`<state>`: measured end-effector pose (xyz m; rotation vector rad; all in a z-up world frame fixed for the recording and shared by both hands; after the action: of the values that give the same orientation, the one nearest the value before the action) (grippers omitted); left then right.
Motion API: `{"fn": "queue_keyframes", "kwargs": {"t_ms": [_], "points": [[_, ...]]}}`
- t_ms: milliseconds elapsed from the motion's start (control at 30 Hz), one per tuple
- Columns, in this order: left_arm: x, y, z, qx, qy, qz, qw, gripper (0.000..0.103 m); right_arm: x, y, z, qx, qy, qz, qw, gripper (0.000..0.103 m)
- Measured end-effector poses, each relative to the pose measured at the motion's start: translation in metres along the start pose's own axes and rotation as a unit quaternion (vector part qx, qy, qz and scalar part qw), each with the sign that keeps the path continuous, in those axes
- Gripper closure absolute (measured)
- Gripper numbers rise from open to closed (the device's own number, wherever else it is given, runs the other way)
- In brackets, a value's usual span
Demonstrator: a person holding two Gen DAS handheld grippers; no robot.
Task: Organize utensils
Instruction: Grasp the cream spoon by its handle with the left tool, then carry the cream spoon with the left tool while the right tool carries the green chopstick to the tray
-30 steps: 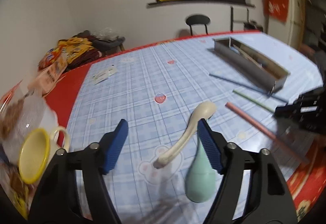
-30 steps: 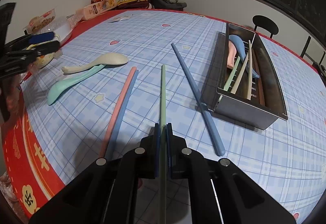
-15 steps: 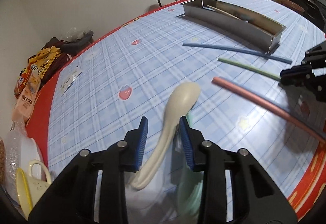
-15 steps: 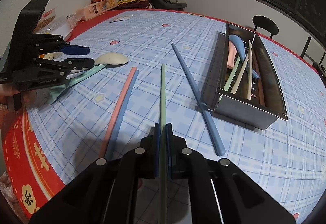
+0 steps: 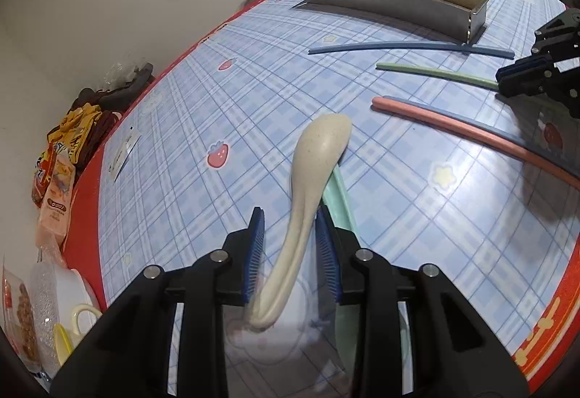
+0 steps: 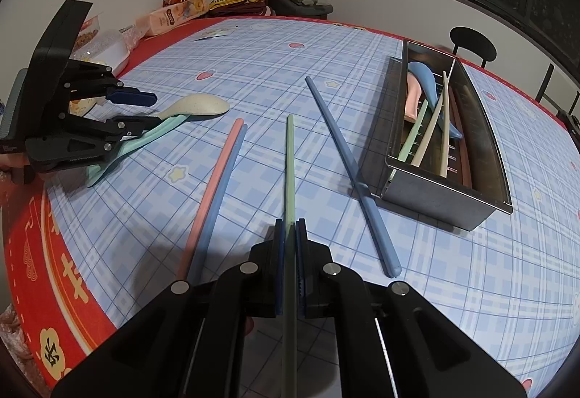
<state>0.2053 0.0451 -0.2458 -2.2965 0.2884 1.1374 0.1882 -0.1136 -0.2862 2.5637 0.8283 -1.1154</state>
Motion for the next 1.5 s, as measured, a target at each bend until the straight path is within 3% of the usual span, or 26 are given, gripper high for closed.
{"fn": "queue_keyframes", "kwargs": {"t_ms": [367,467,500,600,733,1200,1333,1500], "points": [[0.007,0.005,-0.011,0.005,0.007,0.024,0.9997,0.085,0.0,0.0,0.0,0.001,0.0,-0.001,1.0,0.097],[0.01,-0.003,-0.008,-0.014,0.006,0.01,0.9998,0.092,0.0,0.0,0.0,0.001,0.0,-0.001,1.0,0.097],[0.01,-0.008,-0.008,-0.037,0.009,0.022,0.999,0.092,0.0,0.001,0.0,0.001,0.0,-0.001,1.0,0.097],[0.011,-0.02,-0.003,-0.099,0.013,0.064,0.9929,0.092,0.0,0.0,0.0,0.003,0.0,-0.003,1.0,0.097],[0.009,-0.026,0.005,-0.142,0.017,0.083,0.9862,0.091,0.0,0.0,0.0,0.003,0.0,-0.002,1.0,0.097],[0.004,-0.03,0.021,-0.214,0.023,0.095,0.9718,0.091,0.001,-0.005,-0.001,-0.03,0.0,0.041,0.999,0.097],[0.003,-0.036,0.025,-0.247,0.019,0.108,0.9627,0.092,0.0,0.001,-0.001,-0.012,0.003,0.029,0.999,0.097],[-0.019,-0.043,0.027,-0.288,0.047,0.124,0.9485,0.092,-0.017,0.013,-0.006,0.035,0.046,-0.024,0.998,0.097]]}}
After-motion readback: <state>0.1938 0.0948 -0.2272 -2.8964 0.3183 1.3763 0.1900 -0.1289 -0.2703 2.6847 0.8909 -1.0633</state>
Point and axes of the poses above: each gripper's, at about its wrist camera, not at the fingertips, and x roughly the way its jaws point, y to its right, z to its underside, the point moved 9 cm from there along x, roughly the way its jaws point
